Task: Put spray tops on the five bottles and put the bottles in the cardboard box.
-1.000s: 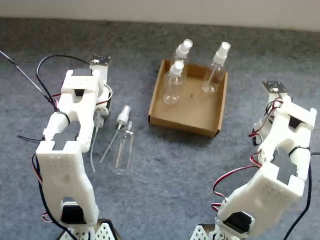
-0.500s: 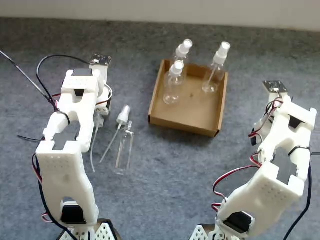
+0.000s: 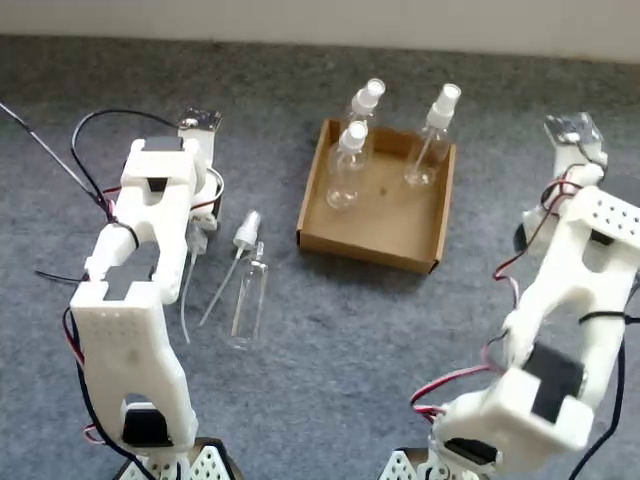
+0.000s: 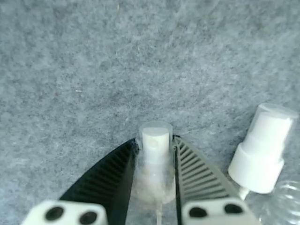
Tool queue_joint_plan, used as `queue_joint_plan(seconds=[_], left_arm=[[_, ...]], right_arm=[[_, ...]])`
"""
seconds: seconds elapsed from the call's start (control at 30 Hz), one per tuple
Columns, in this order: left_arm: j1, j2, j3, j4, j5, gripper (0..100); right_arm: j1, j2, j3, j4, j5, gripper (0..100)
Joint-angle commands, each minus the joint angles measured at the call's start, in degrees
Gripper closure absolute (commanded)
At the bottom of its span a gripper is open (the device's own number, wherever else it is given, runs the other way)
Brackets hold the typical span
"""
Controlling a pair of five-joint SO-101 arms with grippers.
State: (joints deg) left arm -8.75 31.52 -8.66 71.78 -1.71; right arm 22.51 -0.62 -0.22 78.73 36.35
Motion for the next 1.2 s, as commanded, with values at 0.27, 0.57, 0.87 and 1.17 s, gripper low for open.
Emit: queue_joint_plan(seconds=[0.27, 0.57, 0.87, 1.17], left_arm=[[-1.36, -35.47, 4.97, 4.92, 0.18, 100], [1.19, -65.36, 4.79, 8.70, 0.18, 100], [14.64, -76.79, 4.44, 5.27, 0.53, 100], [20.88, -80.66, 4.44, -9.41, 0.53, 100]], right_arm=[[-29.14, -30.37, -1.98, 5.14, -12.31, 99.4], [-42.07, -44.26, 22.73, -2.86, -5.19, 99.4], [-59.03, -63.96, 49.27, -38.29, -24.53, 99.5], [-64.31, -76.00, 74.51, -57.27, -29.27, 99.5]])
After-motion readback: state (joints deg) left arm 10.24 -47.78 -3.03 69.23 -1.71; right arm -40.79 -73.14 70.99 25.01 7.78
